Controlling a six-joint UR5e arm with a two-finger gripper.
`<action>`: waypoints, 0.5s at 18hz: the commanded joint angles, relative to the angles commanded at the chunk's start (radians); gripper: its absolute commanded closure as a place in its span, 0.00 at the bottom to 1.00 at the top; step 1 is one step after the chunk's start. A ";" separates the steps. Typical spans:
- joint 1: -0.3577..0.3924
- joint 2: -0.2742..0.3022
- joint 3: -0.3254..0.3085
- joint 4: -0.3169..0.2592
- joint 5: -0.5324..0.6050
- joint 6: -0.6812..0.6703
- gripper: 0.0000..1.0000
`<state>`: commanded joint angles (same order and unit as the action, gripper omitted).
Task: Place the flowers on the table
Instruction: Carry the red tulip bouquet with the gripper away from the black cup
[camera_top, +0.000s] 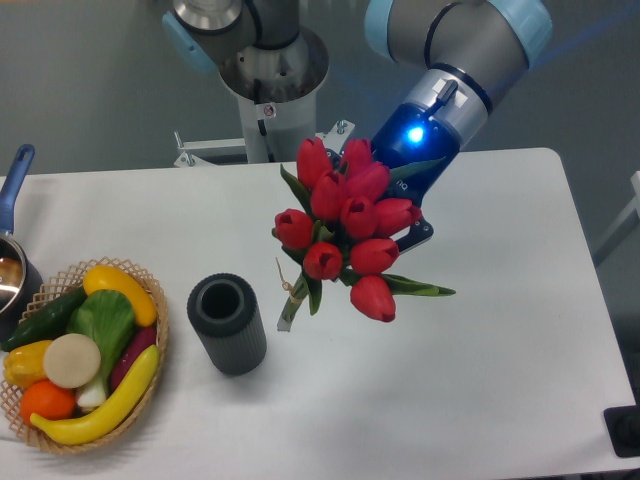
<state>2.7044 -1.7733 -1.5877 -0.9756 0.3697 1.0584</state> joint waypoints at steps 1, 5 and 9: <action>0.000 0.002 -0.008 0.002 0.002 0.006 0.58; 0.008 0.000 0.002 0.000 0.000 0.014 0.58; 0.017 0.003 -0.002 0.000 0.018 0.017 0.58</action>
<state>2.7213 -1.7702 -1.5892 -0.9756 0.3879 1.0753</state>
